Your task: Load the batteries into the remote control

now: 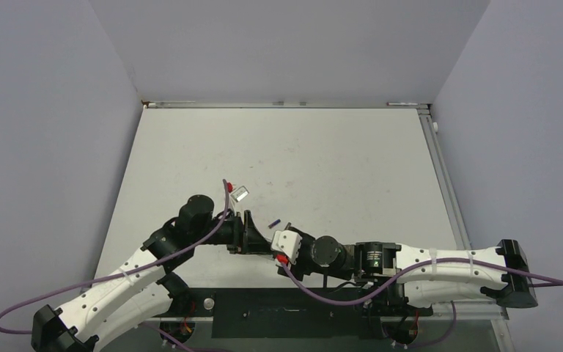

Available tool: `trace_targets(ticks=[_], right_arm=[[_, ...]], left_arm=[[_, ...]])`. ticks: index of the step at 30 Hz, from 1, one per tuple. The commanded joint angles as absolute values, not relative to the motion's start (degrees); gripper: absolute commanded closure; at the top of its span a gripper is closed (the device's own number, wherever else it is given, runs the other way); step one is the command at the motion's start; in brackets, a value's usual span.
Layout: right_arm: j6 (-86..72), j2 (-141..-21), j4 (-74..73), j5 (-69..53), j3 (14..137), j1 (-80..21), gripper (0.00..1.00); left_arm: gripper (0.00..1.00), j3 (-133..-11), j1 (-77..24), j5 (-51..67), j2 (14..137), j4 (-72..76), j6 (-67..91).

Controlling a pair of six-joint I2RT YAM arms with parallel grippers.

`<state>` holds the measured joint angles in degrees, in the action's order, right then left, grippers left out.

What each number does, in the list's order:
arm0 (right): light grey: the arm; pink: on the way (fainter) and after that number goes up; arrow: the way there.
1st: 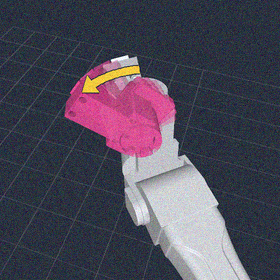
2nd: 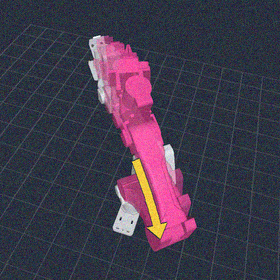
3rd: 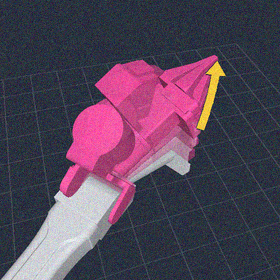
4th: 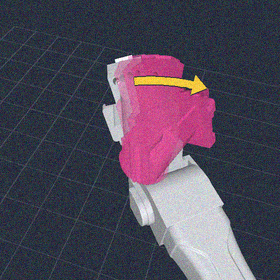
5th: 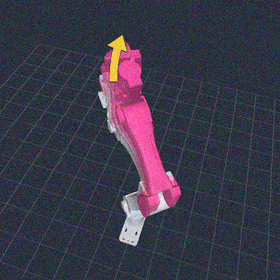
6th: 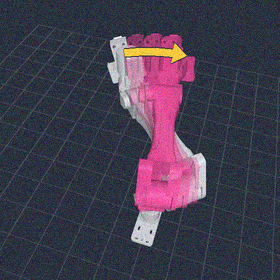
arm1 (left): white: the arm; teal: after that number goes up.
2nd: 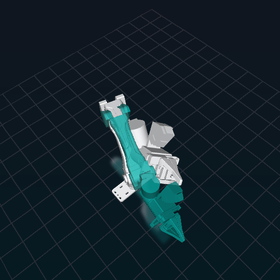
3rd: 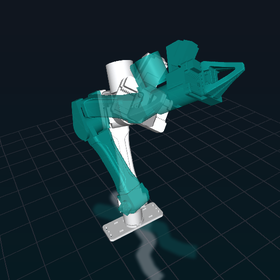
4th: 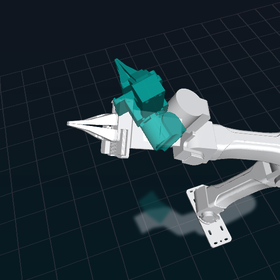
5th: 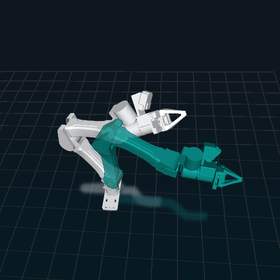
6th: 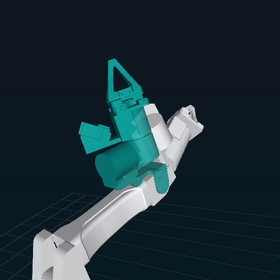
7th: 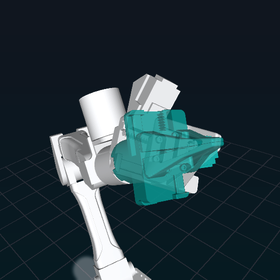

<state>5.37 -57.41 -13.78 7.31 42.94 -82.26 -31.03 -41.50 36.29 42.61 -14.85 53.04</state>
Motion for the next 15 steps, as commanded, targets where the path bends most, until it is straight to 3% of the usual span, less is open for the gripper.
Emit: trace_targets(ticks=[1, 6, 11, 14, 15], right_arm=[[5.8, -55.1, -10.2, 8.9, 42.6, -83.0, 0.91], [5.8, -55.3, -10.7, 8.7, 42.5, -83.2, 0.91], [5.6, -55.8, -10.8, 9.2, 42.8, -83.2, 0.89], [5.4, -56.1, -11.4, 9.5, 43.4, -83.2, 0.85], [5.3, -56.2, -11.7, 9.5, 43.6, -83.2, 0.83]], left_arm=[[0.44, -30.9, -41.1, 39.2, 42.1, -8.4, 55.4], [0.57, -30.3, -41.1, 40.1, 42.6, -6.6, 56.5], [0.78, -29.7, -41.1, 41.0, 42.8, -5.2, 57.3], [1.0, -29.7, -41.0, 41.1, 42.6, -5.2, 57.4], [1.0, -29.7, -41.0, 41.1, 42.6, -5.2, 57.5]])
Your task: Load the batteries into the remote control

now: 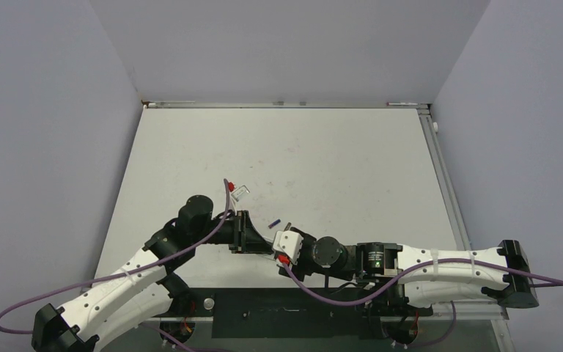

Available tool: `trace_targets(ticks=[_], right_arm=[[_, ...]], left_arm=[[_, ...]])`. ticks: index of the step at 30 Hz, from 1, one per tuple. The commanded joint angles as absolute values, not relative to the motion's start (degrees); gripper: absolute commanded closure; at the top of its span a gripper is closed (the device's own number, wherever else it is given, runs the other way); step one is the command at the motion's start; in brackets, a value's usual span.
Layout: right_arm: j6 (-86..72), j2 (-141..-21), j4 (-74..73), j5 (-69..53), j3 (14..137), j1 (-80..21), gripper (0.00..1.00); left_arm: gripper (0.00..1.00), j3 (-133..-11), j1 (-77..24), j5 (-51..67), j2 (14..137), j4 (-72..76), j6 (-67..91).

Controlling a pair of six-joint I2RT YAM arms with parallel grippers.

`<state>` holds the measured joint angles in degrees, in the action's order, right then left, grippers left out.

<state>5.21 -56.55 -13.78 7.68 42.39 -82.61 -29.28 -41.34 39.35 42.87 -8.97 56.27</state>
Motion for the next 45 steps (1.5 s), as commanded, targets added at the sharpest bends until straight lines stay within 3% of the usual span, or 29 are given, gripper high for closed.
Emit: trace_targets(ticks=[1, 6, 22, 34, 45], right_arm=[[5.1, -56.3, -11.8, 9.7, 43.8, -83.2, 0.81], [4.2, -55.9, -12.6, 11.8, 44.2, -83.2, 0.63], [3.9, -54.4, -13.2, 18.5, 43.2, -83.1, 0.32], [13.0, -57.5, -17.8, 19.0, 47.6, -83.6, 0.29], [25.0, -61.1, -10.1, 31.4, 46.3, -91.6, 0.29]], left_arm=[[1.0, -29.6, -40.9, 41.1, 42.5, -5.1, 57.5], [1.0, -28.9, -40.4, 41.5, 42.4, -4.3, 58.2], [1.0, -24.1, -37.3, 41.9, 39.9, 4.9, 68.6], [1.0, -18.6, -30.4, 42.6, 36.9, 7.9, 79.3], [1.0, -13.7, -23.6, 47.9, 36.1, 13.0, 86.8]])
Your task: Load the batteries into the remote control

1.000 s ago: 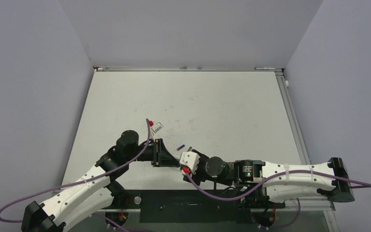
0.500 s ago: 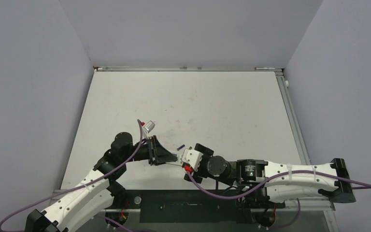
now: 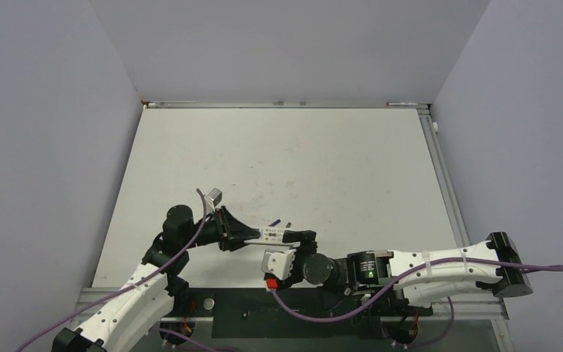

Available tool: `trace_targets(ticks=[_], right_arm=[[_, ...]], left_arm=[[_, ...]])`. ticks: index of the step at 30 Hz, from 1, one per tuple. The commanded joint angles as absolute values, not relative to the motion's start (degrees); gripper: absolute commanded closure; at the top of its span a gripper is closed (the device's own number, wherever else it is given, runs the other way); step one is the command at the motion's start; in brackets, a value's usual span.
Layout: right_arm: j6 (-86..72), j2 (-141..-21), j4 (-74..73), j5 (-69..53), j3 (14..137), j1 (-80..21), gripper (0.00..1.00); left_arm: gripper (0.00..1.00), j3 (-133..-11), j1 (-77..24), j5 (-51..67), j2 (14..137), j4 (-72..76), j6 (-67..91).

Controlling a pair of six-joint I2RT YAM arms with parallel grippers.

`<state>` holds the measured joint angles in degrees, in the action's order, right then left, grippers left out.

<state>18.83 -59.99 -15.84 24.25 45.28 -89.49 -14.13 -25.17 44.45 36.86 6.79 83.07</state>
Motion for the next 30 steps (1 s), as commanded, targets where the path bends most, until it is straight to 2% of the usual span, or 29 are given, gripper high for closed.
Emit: trace_targets(ticks=[1, 14, 30], right_arm=[[26.2, -61.3, -9.1, 32.4, 45.9, -92.1, 0.29], [37.0, -70.0, 0.4, 40.8, 44.4, -95.0, 0.3], [45.9, -77.9, 10.6, 49.6, 43.2, -96.3, 0.38]], left_arm=[[1.0, -13.5, -23.3, 48.2, 36.1, 13.3, 87.2], [1.0, -11.5, -20.5, 51.4, 35.0, 15.1, 90.0], [1.0, -10.5, -19.5, 52.8, 33.5, 15.4, 91.3]])
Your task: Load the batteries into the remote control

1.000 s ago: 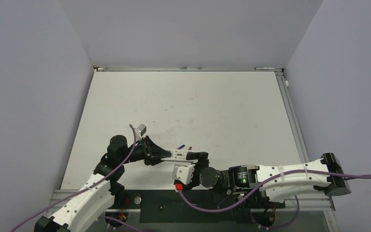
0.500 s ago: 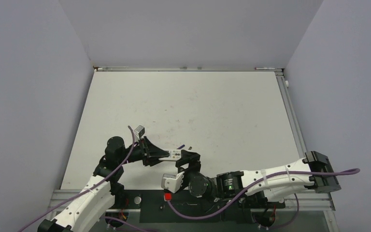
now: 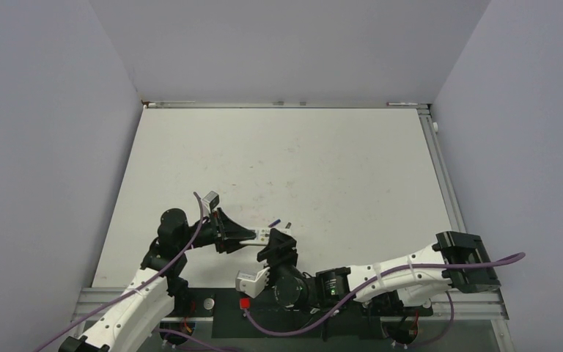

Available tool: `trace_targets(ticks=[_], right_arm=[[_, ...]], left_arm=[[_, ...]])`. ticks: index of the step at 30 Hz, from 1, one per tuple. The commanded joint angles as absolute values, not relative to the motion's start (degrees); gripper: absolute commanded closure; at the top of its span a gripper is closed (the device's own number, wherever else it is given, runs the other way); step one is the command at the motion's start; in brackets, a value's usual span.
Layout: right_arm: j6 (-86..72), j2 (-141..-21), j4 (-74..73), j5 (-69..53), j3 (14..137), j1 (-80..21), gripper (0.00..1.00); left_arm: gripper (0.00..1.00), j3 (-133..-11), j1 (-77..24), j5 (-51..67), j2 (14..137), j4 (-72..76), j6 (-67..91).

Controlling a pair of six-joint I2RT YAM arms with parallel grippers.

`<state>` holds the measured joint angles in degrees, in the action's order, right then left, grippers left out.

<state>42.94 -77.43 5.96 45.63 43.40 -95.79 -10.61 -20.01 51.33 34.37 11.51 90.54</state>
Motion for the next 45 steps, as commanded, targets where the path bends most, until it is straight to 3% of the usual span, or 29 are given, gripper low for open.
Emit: trace_targets(ticks=[1, 13, 18, 22, 26, 31, 36, 45], right_arm=[[46.1, -78.3, 10.8, 49.9, 43.2, -96.3, 0.4], [49.4, -80.8, 14.9, 52.3, 42.7, -96.2, 0.62], [49.7, -80.9, 16.1, 52.7, 42.7, -96.2, 0.9], [49.6, -80.6, 16.8, 53.1, 42.5, -96.2, 0.91], [49.5, -80.3, 17.5, 53.3, 42.2, -96.2, 0.91], [49.2, -79.5, 17.8, 53.8, 41.6, -96.2, 0.92], [46.9, -77.8, 17.0, 53.2, 40.6, -94.7, 0.91], [38.3, -71.6, 10.0, 50.4, 40.4, -92.0, 0.92]], left_arm=[[1.0, -10.5, -19.5, 52.9, 33.4, 15.4, 91.4], [1.0, -10.2, -19.4, 53.2, 32.4, 15.5, 92.1], [1.0, -9.5, -19.4, 53.3, 31.6, 15.6, 92.5], [1.0, -9.4, -19.4, 53.3, 31.4, 15.6, 92.7], [0.85, -9.5, -19.4, 53.5, 31.4, 15.6, 92.8], [0.59, -9.3, -19.4, 53.4, 31.1, 15.5, 92.7], [0.41, -9.3, -19.3, 53.2, 31.3, 15.2, 91.4], [0.27, -9.6, -18.8, 53.7, 33.9, 16.8, 86.2]])
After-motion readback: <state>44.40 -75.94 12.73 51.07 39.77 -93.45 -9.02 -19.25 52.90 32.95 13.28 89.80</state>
